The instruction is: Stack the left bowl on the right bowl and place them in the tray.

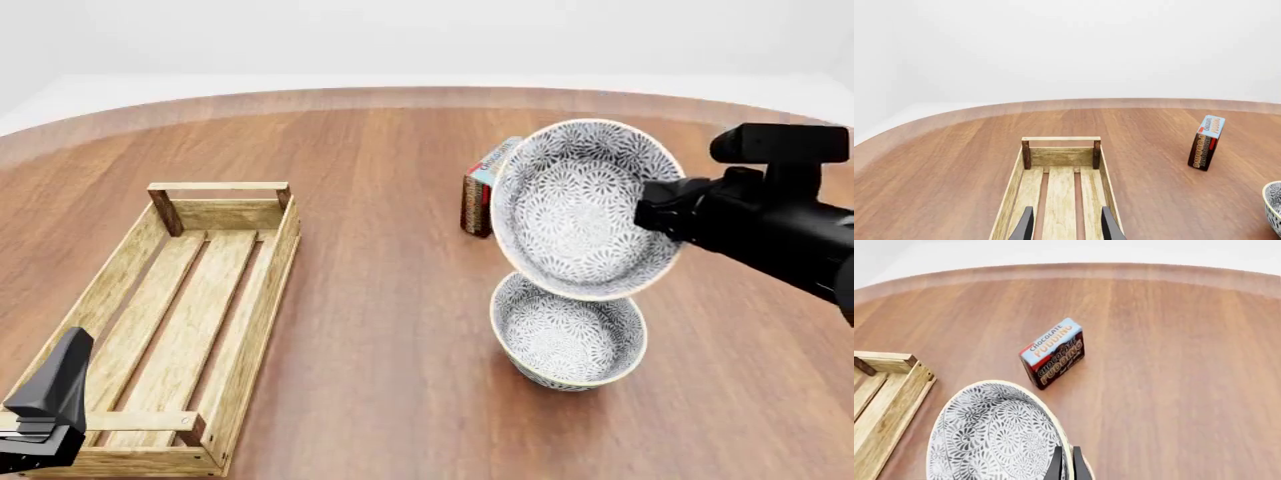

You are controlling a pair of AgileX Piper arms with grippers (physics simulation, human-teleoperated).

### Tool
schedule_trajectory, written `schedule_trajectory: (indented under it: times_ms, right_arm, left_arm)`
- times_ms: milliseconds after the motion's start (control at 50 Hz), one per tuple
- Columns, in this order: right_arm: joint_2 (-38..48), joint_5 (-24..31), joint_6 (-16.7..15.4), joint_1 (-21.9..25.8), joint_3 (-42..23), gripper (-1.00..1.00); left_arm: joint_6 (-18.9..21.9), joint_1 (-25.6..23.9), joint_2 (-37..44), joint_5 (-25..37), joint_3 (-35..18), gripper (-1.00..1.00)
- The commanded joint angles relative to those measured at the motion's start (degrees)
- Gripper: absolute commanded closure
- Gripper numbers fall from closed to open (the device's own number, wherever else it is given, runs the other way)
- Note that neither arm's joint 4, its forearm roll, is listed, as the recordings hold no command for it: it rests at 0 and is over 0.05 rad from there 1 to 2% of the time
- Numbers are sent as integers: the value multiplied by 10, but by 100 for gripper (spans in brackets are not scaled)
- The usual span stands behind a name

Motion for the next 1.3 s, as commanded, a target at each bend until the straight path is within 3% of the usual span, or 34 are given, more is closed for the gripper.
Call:
schedule_trajectory:
  times_ms: [20, 520, 1300]
  right_arm:
    - [12, -27, 25, -10, 29, 100]
    - [27, -89, 63, -8, 93, 100]
    - [80, -180, 82, -17, 151, 100]
  left_arm:
    - [0, 0, 0, 0, 0, -100]
    - [0, 0, 0, 0, 0, -100]
    - [0, 0, 0, 0, 0, -100]
